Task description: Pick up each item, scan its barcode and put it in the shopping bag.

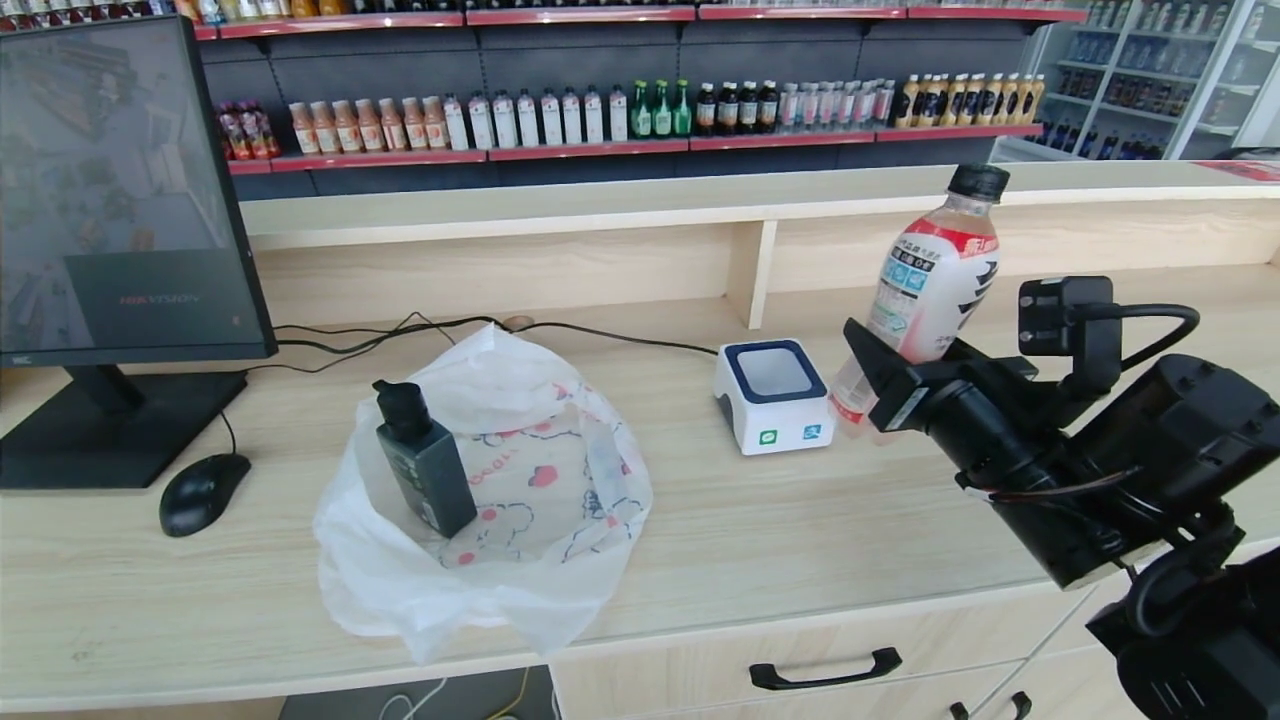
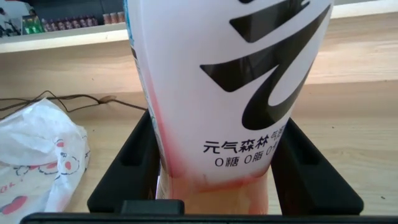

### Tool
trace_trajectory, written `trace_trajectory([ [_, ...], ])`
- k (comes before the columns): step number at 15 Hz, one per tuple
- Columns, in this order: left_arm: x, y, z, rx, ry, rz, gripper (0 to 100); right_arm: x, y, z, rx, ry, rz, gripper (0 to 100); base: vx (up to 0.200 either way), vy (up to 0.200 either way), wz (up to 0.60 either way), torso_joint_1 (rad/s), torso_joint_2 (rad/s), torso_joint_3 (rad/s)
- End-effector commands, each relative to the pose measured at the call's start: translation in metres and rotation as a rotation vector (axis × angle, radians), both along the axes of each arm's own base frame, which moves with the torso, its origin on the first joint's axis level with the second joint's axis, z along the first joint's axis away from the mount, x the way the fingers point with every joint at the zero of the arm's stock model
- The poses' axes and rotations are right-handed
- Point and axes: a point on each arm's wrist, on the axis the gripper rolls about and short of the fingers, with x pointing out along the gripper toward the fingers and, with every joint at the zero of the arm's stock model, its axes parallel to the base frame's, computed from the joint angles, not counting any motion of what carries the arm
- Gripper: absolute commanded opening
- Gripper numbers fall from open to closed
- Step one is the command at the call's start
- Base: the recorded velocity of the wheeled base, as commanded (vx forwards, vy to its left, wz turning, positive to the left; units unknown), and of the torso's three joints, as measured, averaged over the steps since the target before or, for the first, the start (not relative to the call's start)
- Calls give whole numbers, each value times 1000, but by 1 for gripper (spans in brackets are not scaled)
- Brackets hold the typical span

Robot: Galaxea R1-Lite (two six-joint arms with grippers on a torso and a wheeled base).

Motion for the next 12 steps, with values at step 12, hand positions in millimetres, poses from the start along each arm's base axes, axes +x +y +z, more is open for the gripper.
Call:
trace_trajectory([
  [12,0,0,0,0,-1,0,100,-5,10,0,-4,0,39,0,0,0,450,1,4,0],
])
